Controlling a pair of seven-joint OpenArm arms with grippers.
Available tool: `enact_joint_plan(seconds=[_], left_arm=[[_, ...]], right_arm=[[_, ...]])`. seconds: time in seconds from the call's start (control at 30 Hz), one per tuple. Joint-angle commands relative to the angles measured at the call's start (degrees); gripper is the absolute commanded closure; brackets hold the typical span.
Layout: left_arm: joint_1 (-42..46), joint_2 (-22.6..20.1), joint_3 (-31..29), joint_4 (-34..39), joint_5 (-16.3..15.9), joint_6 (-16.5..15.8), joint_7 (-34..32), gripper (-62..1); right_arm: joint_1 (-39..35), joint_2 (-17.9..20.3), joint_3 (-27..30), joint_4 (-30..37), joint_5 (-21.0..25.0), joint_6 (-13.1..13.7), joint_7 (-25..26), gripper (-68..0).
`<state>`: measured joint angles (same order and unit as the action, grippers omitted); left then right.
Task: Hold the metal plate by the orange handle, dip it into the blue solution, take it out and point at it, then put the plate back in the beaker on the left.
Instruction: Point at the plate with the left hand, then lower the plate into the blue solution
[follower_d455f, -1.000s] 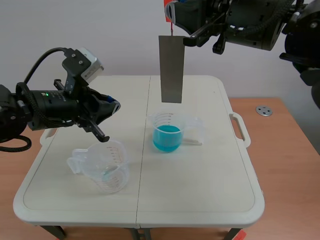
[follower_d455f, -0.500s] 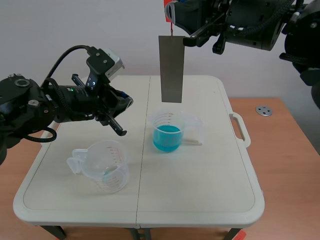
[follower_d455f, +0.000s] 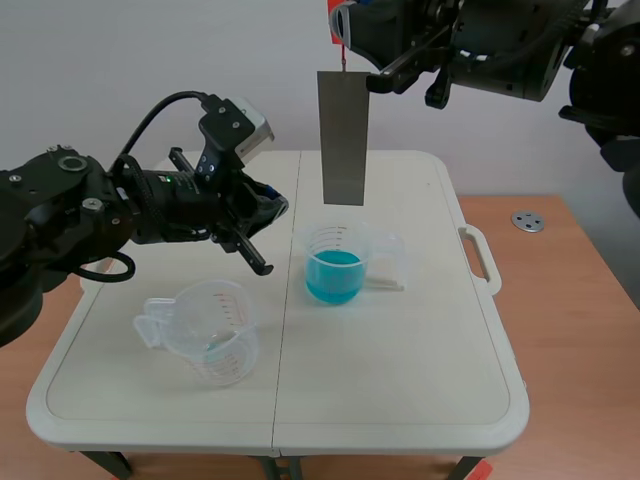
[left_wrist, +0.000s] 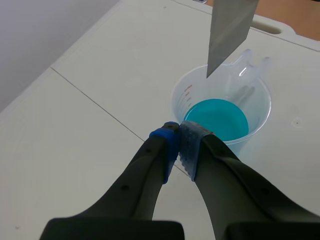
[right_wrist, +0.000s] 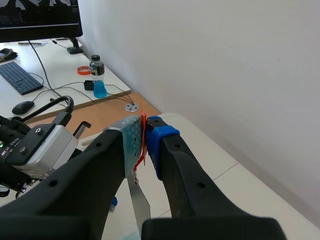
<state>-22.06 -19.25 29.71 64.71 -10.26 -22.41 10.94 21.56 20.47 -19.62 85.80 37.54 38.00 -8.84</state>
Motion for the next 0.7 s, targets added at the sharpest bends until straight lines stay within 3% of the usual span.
enact_joint_plan(seconds=[0.0,0.4,0.67], left_arm=[[-1.1,0.1,0.0,0.8,-0.4,0.1,-0.5,-2.9],[-1.1,-0.1,-0.1,0.8,-0.4,1.2,-0.6,-2.9],[2.3,-7.1,-4.1,3.7,-3.7,5.2,-0.9,-3.0]], right_arm=[[1.5,-0.1,0.0,0.8,0.7,0.0,1.3,-1.3],[1.5,-0.2,0.0,0.8,0.7,0.0,1.3,-1.3],[1.5,-0.2,0.0,0.8,0.7,0.0,1.3,-1.3]])
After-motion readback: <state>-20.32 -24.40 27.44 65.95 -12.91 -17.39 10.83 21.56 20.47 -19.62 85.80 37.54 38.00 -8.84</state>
